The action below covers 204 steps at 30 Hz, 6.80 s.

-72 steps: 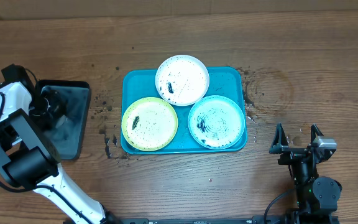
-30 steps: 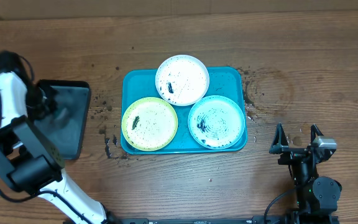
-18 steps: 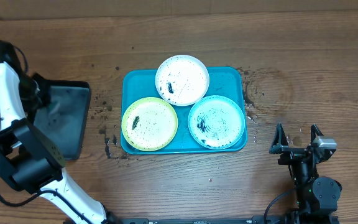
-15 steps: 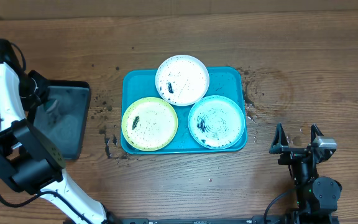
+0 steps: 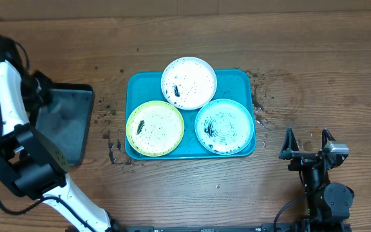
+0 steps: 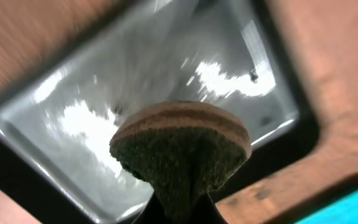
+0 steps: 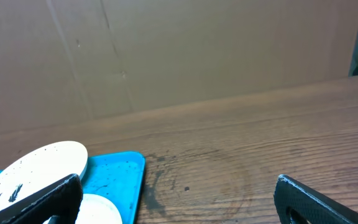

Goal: Clean dirty plates on tray and stack at the side
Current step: 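Dip the held sponge in the basin water with the left gripper, then reach the right gripper to the yellow plate rim and grasp it, then scrub the yellow plate with the sponge in the left gripper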

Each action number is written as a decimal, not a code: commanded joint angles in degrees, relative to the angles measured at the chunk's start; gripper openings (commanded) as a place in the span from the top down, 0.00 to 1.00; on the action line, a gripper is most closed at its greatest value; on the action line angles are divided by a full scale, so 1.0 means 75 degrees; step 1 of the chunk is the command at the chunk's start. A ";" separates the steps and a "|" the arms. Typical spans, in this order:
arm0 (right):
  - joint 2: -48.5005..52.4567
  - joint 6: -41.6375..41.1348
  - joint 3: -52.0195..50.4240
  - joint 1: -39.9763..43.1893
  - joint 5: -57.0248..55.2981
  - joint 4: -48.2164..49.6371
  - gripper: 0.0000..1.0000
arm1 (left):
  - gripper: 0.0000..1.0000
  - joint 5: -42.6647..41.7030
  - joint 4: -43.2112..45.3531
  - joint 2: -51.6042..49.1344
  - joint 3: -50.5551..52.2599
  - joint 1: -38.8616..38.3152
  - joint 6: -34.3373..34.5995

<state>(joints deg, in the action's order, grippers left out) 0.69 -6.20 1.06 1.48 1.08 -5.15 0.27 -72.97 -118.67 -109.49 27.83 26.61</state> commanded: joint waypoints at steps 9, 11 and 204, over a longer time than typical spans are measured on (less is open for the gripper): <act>-0.0070 -0.0020 -0.0079 -0.0032 0.1504 0.0924 0.00 | 0.96 0.0358 0.1658 0.0105 0.2078 -0.0347 -0.0119; -0.0070 -0.0020 -0.0073 -0.0029 0.1661 0.1629 0.00 | 0.96 0.0344 0.1244 0.0198 0.1472 -0.0286 -0.0117; 1.5999 -0.3206 1.0803 -0.5380 0.1349 -0.4345 0.95 | 0.96 -0.2206 0.2827 0.0627 0.4945 -0.4739 -0.2556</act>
<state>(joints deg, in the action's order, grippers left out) 120.62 -30.15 82.83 -38.89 12.67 -38.09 -19.88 -52.84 -113.54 -75.02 -7.53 8.56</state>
